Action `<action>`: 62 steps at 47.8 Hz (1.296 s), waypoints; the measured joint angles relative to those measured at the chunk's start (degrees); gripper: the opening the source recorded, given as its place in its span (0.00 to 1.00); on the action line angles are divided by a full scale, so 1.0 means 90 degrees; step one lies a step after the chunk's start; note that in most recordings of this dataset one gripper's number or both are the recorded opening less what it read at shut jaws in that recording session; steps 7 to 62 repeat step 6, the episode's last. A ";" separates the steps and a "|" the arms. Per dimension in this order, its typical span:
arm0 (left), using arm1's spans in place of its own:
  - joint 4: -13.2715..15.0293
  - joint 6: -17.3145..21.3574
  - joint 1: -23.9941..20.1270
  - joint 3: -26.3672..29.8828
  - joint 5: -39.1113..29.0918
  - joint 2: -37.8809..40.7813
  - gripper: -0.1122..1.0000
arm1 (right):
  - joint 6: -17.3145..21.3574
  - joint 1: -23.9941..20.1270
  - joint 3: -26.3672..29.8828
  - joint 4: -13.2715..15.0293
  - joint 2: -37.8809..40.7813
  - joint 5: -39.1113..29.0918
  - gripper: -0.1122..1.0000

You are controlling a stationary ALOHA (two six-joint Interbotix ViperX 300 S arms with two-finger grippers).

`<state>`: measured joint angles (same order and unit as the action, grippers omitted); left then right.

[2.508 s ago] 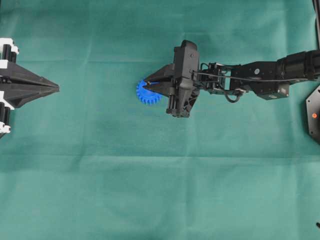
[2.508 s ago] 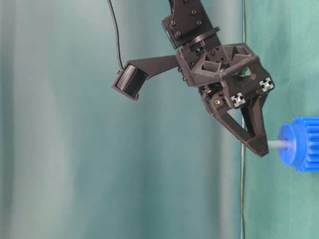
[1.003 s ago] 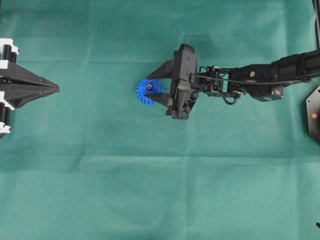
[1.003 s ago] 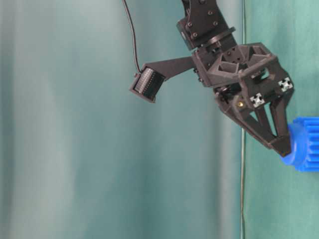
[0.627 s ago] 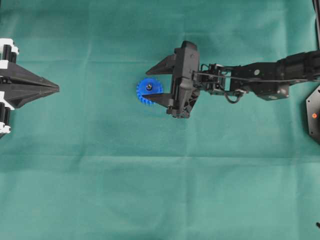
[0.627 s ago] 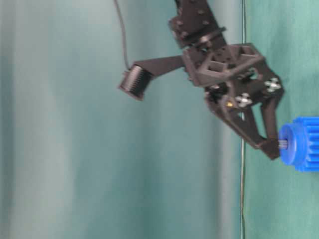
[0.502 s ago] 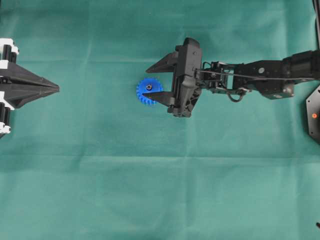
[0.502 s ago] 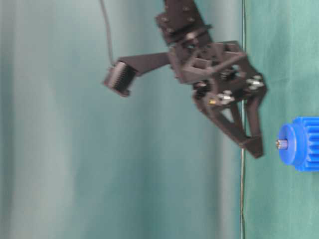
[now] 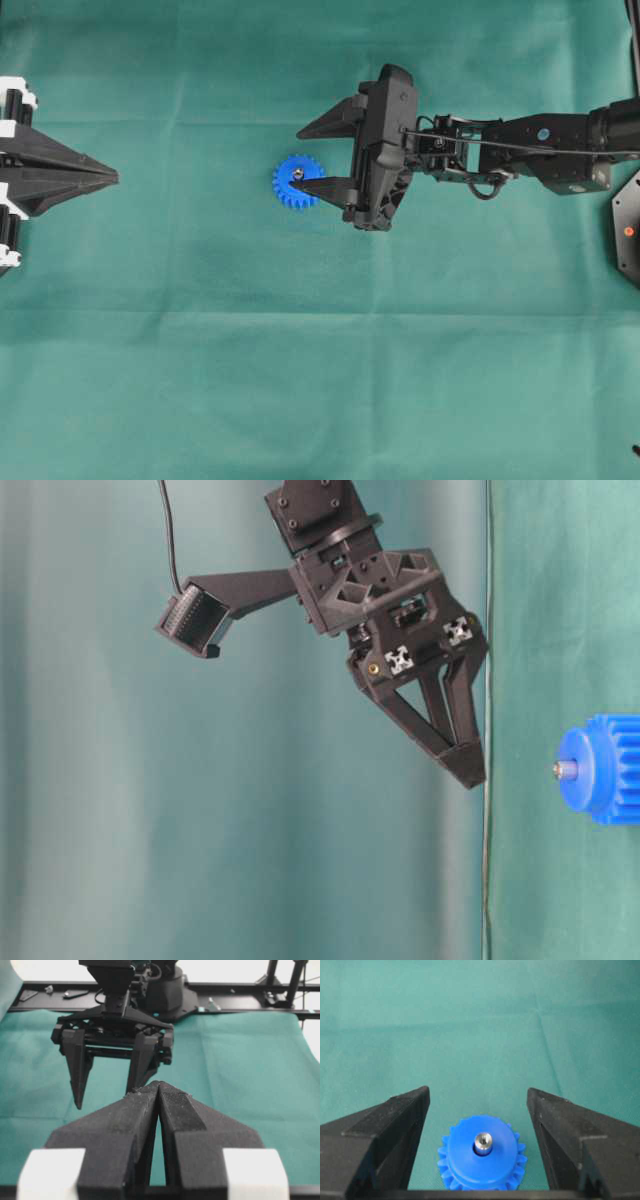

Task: Insert the shaft placed at a random location into the center hole of the small gear at another random location.
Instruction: 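Raise the open right gripper away from the gear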

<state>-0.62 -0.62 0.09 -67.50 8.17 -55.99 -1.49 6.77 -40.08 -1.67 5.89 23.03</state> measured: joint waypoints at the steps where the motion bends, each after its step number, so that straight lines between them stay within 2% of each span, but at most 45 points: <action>1: 0.0000 0.0000 0.0000 0.0000 0.0000 0.0000 0.10 | 0.0000 0.0000 -0.0010 0.0010 -0.0010 0.0000 0.85; 62: 0.0000 0.0000 0.0000 0.0000 0.0000 0.0000 0.10 | 0.0000 0.0000 -0.0137 0.0000 -0.0098 0.0000 0.85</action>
